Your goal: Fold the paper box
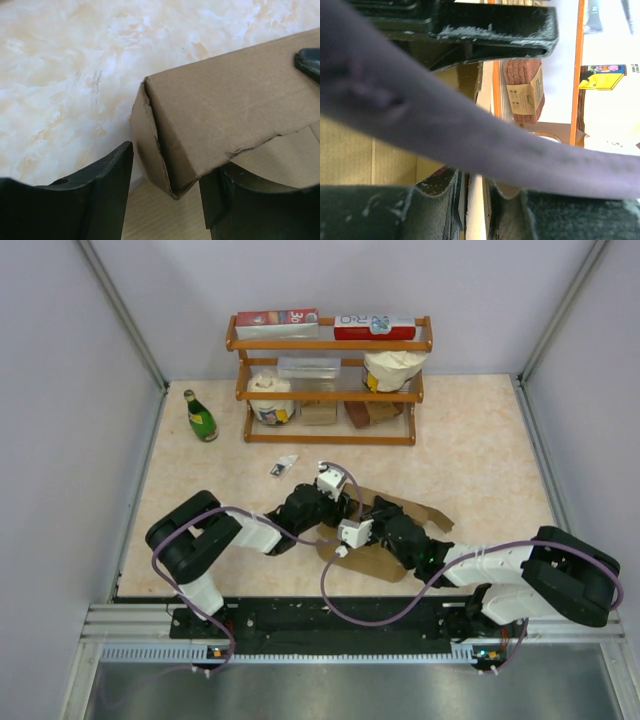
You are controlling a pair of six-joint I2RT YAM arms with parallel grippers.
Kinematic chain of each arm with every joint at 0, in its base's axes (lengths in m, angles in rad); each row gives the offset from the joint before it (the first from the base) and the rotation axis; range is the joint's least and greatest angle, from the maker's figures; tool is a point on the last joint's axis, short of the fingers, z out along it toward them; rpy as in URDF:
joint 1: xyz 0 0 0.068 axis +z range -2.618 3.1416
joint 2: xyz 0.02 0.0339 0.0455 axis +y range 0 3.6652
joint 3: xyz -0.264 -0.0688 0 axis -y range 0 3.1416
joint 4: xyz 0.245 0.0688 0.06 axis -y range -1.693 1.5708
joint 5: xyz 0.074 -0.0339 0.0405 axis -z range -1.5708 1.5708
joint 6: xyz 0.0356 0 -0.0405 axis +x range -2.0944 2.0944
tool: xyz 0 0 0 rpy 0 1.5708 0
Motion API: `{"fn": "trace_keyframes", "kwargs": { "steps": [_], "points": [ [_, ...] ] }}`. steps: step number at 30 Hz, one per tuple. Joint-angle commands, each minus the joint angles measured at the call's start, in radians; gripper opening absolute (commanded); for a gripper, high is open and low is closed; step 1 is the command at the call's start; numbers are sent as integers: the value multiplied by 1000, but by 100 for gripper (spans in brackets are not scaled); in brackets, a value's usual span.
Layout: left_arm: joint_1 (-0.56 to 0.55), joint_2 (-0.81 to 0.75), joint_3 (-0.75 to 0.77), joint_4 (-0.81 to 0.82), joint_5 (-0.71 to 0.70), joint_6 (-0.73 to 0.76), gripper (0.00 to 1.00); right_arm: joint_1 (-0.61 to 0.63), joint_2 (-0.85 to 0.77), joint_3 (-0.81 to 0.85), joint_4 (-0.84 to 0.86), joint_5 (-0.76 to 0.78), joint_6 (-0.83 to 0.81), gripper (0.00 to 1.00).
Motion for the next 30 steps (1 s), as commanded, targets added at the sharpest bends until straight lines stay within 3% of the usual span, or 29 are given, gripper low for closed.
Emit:
{"fn": "trace_keyframes", "kwargs": {
  "steps": [1, 15, 25, 30],
  "points": [
    [-23, 7, 0, 67, -106, 14, 56, 19, -4, -11, 15, 1, 32, 17],
    [-80, 27, 35, 32, -305, 0, 37, 18, -42, -5, -34, -15, 87, 24],
    [-152, 79, 80, 73, -514, 1, 36, 18, -65, 6, -67, -36, 137, 26],
    [-180, 104, 81, 135, -609, 18, 26, 21, -68, 9, -77, -45, 147, 27]
  ]
}}
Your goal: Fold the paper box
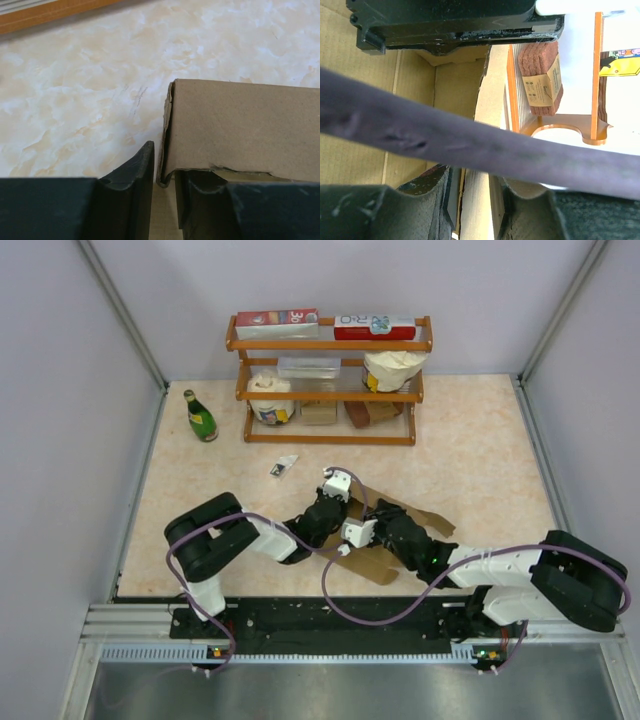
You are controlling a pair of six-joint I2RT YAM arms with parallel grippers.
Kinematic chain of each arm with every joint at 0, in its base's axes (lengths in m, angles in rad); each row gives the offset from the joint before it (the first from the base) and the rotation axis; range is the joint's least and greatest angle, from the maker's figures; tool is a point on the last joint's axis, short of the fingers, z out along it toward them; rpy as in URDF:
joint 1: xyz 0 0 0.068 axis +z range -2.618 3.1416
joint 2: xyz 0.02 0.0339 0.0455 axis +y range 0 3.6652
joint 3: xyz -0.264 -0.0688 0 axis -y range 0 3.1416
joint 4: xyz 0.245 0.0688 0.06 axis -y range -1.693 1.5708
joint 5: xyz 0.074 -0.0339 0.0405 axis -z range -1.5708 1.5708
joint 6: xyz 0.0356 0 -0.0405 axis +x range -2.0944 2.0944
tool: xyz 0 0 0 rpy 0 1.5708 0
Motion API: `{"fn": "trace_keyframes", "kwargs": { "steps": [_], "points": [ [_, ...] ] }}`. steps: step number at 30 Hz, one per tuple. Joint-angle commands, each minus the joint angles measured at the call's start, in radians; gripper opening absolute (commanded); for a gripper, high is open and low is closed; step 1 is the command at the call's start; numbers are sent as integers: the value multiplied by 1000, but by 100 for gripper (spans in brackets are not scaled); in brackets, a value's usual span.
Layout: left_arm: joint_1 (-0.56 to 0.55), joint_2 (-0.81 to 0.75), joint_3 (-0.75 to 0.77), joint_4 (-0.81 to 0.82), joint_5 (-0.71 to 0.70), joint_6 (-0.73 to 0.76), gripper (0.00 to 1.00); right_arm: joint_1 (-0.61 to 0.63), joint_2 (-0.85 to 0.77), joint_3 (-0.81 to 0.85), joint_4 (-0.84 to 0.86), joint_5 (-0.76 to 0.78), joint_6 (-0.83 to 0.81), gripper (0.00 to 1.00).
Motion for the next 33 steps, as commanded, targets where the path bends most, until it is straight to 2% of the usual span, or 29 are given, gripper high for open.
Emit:
{"fn": "trace_keyframes", "kwargs": {
  "steps": [1, 10, 13, 15, 17, 19, 24, 27, 29, 33],
  "points": [
    [-32, 25, 31, 87, -125, 36, 25, 21, -23, 19, 6, -39, 39, 27],
    [-55, 38, 53, 85, -145, 32, 11, 29, -30, 21, -6, -40, 43, 28],
    [-56, 40, 54, 76, -145, 30, 11, 31, -30, 22, -8, -39, 43, 29],
    [-58, 37, 50, 70, -137, 30, 20, 29, -30, 22, -8, -42, 43, 29],
    [-59, 19, 39, 61, -135, 21, 37, 31, -26, 28, -13, -40, 43, 29],
    [-59, -3, 24, 44, -126, 7, 46, 29, -20, 34, -5, -28, 43, 30],
    [-59, -73, 22, -102, -100, -28, 54, 31, -9, 35, 12, -28, 42, 31],
    [-59, -156, -33, -120, -73, -53, 66, 29, -10, 34, 18, -30, 46, 32],
    [-61, -214, -49, -196, -57, -88, 70, 29, -17, 34, 17, -30, 48, 33],
    [-64, -339, -95, -316, -4, -135, 73, 29, -36, 36, 7, -28, 62, 40]
  ]
}}
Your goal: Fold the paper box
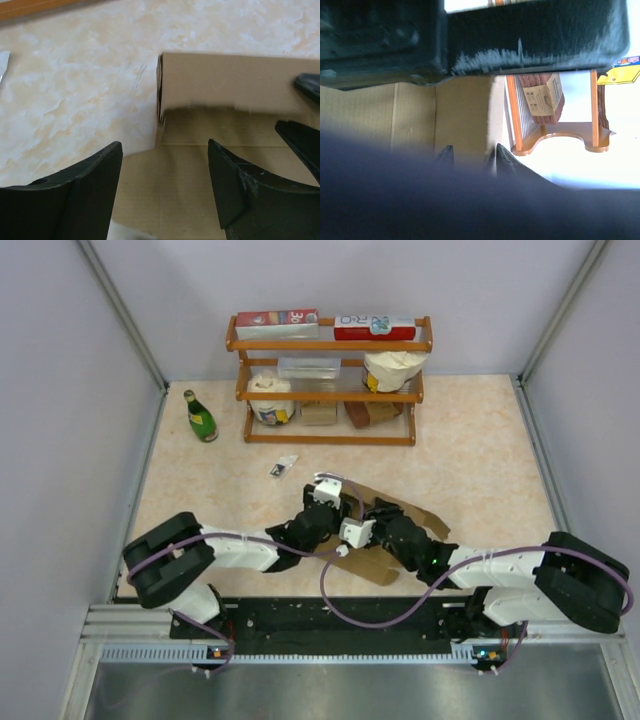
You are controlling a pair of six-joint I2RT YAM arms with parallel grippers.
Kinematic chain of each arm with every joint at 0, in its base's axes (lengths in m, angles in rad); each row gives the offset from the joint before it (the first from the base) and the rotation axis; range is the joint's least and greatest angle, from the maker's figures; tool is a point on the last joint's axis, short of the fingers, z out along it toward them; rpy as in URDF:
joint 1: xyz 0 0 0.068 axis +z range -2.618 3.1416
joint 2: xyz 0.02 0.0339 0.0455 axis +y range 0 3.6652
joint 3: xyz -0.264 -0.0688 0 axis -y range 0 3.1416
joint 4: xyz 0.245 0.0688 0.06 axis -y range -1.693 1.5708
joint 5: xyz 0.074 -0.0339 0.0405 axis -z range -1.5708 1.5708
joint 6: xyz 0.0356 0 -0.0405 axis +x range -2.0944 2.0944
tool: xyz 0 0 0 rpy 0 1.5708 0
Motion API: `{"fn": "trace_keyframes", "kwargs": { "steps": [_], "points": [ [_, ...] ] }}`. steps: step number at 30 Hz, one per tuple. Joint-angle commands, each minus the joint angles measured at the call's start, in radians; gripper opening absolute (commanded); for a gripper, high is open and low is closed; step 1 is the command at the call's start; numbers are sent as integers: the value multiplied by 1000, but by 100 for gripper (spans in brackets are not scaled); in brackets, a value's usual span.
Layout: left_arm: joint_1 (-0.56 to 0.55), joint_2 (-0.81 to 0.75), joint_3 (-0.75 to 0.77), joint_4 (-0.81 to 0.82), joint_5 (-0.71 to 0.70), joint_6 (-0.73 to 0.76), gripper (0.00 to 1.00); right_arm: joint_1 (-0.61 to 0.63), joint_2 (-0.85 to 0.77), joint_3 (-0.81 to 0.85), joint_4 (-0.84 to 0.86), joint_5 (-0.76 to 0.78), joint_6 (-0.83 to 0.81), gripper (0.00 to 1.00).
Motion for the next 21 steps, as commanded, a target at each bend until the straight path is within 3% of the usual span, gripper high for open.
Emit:
{"fn": "trace_keyframes", "kwargs": {
  "steps": [1, 10, 21],
  "points": [
    [-9, -162, -61, -134, 72, -74, 75, 14, -30, 30, 10, -15, 30, 41],
    [-12, -439, -240, -239, 161, -191, 76, 14, -55, 21, 5, -21, 41, 46],
    [-12, -733, -296, -392, 91, -248, 79, 13, -97, 45, -44, -84, 128, 47]
  ]
}}
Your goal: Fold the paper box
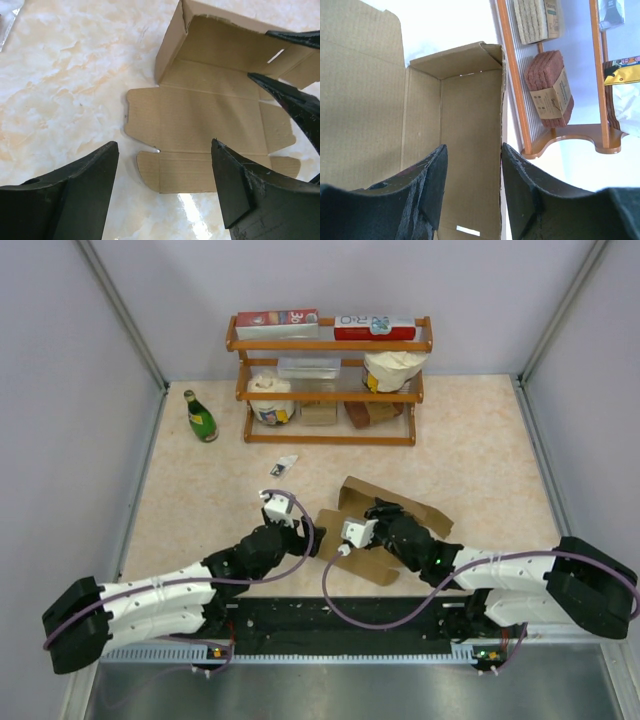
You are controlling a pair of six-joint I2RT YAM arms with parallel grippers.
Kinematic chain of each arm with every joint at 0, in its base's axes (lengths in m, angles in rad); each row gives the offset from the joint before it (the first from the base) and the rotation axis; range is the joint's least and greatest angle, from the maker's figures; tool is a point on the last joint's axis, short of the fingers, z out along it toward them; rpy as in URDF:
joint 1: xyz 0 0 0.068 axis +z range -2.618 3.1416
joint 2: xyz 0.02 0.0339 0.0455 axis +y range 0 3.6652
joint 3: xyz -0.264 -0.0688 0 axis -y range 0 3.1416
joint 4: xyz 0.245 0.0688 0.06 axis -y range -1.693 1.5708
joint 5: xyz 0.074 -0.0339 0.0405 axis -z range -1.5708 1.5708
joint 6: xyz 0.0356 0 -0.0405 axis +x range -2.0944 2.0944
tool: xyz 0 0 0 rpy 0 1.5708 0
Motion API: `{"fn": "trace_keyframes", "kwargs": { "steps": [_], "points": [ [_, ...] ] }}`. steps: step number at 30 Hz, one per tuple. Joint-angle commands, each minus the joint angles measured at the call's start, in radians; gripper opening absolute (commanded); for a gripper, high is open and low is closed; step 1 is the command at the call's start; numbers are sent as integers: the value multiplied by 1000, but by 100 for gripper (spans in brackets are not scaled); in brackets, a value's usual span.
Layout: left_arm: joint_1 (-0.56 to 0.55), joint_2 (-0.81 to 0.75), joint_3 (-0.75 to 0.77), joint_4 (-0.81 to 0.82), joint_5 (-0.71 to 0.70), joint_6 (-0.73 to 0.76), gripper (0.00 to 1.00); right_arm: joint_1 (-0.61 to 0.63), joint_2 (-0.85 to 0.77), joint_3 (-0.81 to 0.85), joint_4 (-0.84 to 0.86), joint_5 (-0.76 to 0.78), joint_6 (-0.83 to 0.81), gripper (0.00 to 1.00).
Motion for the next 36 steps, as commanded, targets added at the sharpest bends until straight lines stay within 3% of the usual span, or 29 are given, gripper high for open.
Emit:
{"fn": "trace_keyframes", "kwargs": {
  "steps": [1, 13, 19, 22, 23, 25, 26, 36],
  "points": [
    [-3, -73, 1, -51, -45, -30, 79, 8, -63, 41, -16, -44, 76, 47],
    [-5, -153, -4, -93, -74, -57, 80, -15, -300, 155, -211, -223, 314, 55],
    [-3, -150, 1, -87, -68, -54, 80, -166, -322, 271, -287, -217, 643, 57],
    [-5, -147, 4, -88, -72, -50, 80, -268, -279, 386, -417, -242, 867, 46],
    [-3, -148, 4, -87, -76, -49, 80, -298, -253, 420, -459, -255, 942, 37],
    [-5, -150, 5, -91, -77, -52, 80, -342, -218, 455, -488, -289, 1018, 9],
    [-3, -148, 6, -91, -77, -53, 80, -355, -200, 455, -482, -298, 1049, 2],
    [-3, -160, 1, -113, -68, -69, 76, -363, -26, 379, -367, -274, 1124, 0]
  ]
}}
